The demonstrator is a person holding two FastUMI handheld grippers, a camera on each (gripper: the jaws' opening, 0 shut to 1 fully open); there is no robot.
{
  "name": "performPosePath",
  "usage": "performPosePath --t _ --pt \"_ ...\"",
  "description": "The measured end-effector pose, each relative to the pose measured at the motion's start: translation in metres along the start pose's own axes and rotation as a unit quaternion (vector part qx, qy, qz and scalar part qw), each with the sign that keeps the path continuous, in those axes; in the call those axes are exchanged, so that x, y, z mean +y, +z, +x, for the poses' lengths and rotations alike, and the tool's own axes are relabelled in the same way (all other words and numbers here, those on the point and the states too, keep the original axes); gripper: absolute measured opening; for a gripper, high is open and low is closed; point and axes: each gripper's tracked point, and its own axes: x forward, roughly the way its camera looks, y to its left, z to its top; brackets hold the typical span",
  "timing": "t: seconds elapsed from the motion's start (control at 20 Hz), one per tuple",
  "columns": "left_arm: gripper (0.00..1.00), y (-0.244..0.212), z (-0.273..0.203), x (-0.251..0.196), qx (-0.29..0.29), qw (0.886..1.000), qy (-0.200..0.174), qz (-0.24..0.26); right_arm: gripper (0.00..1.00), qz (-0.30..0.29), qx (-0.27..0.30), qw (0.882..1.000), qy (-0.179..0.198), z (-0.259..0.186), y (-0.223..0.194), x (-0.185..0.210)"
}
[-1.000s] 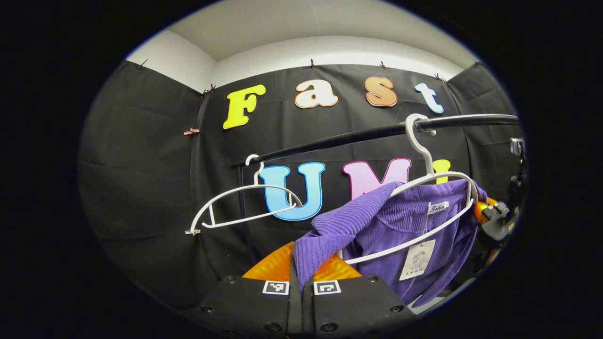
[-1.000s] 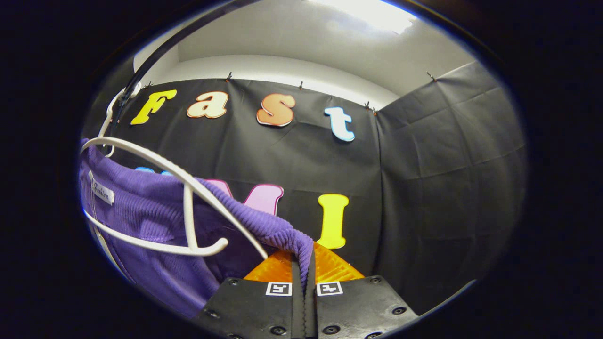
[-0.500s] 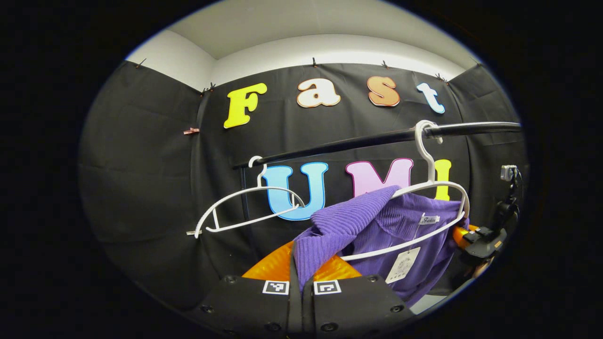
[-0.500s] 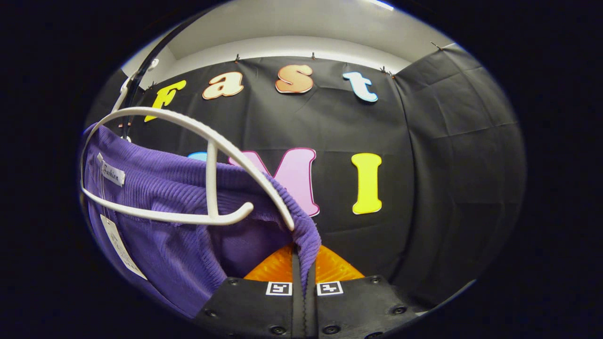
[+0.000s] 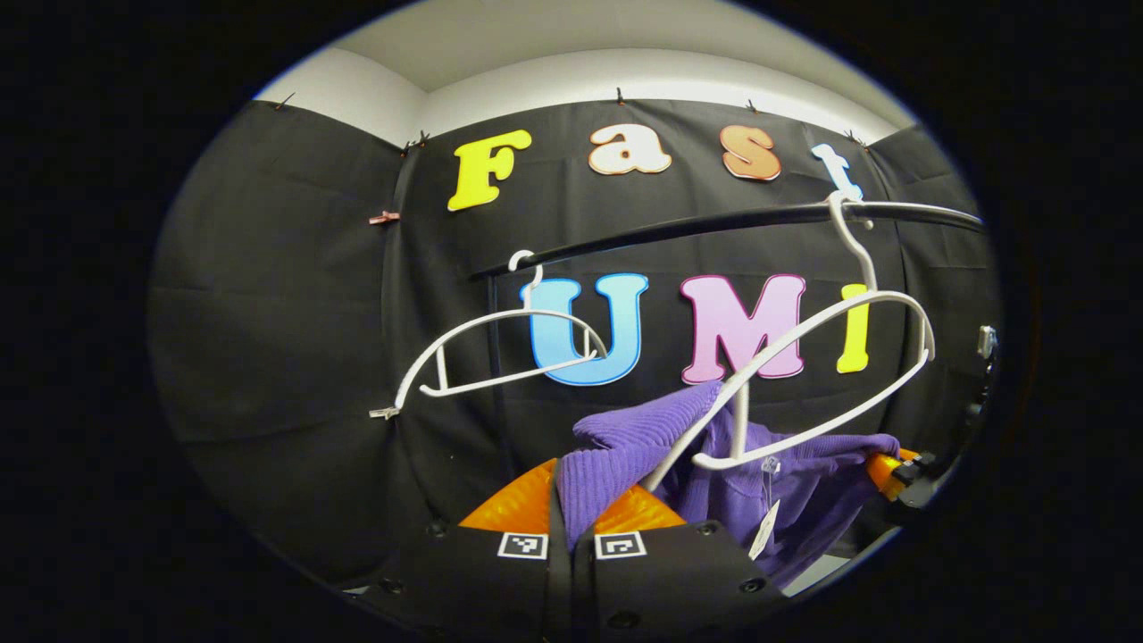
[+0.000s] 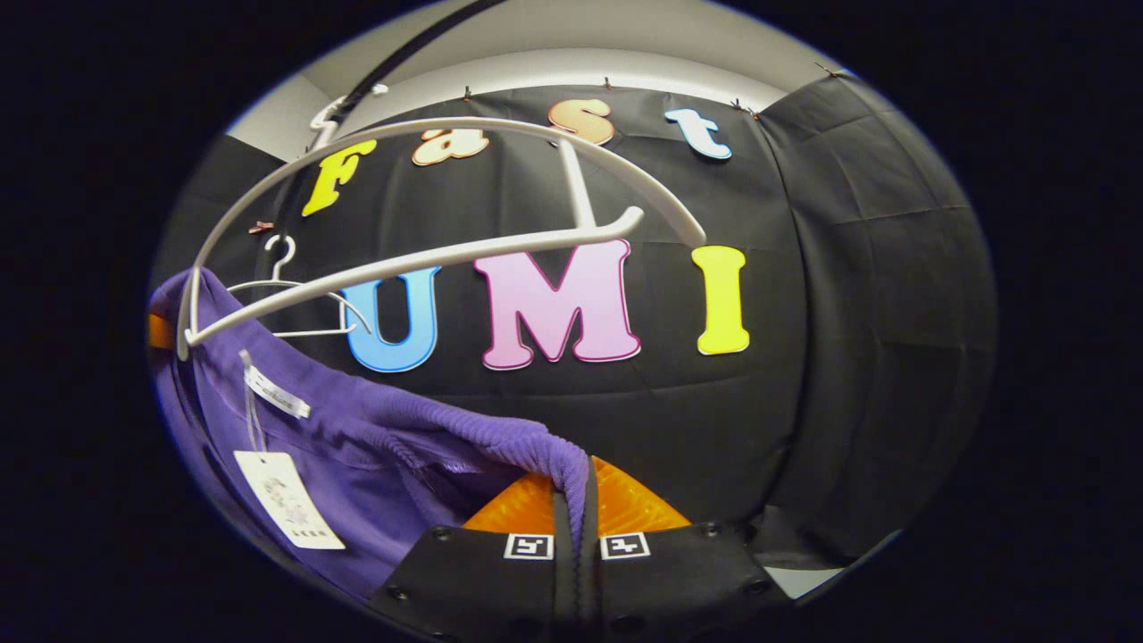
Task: Grasp the clothes on the hanger with both hands and then place them into the laundry hamper below.
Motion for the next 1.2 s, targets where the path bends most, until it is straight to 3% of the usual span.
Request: performPosePath --t 0.3,0.6,1.0,1.2 --pt "0.05 -0.047 -0.006 0.03 0.042 0.999 0.002 -0.017 0.05 0.002 0.0 0.999 0.035 -0.042 0.018 0.036" --pt "0.05 -0.091 -0.032 -0.006 0.088 0.994 -0.052 -0.023 0.04 -0.004 -0.005 0.995 0.097 -0.077 0.045 0.085" --pt "0.05 -0.051 -0.058 -0.079 0.074 0.984 -0.137 -0.089 0.04 0.009 -0.037 0.991 0.127 -0.104 0.102 0.114" --pt "0.05 -0.055 -0.064 -0.109 0.083 0.976 -0.163 -0.121 0.04 0.018 -0.027 0.992 0.122 -0.107 0.095 0.103"
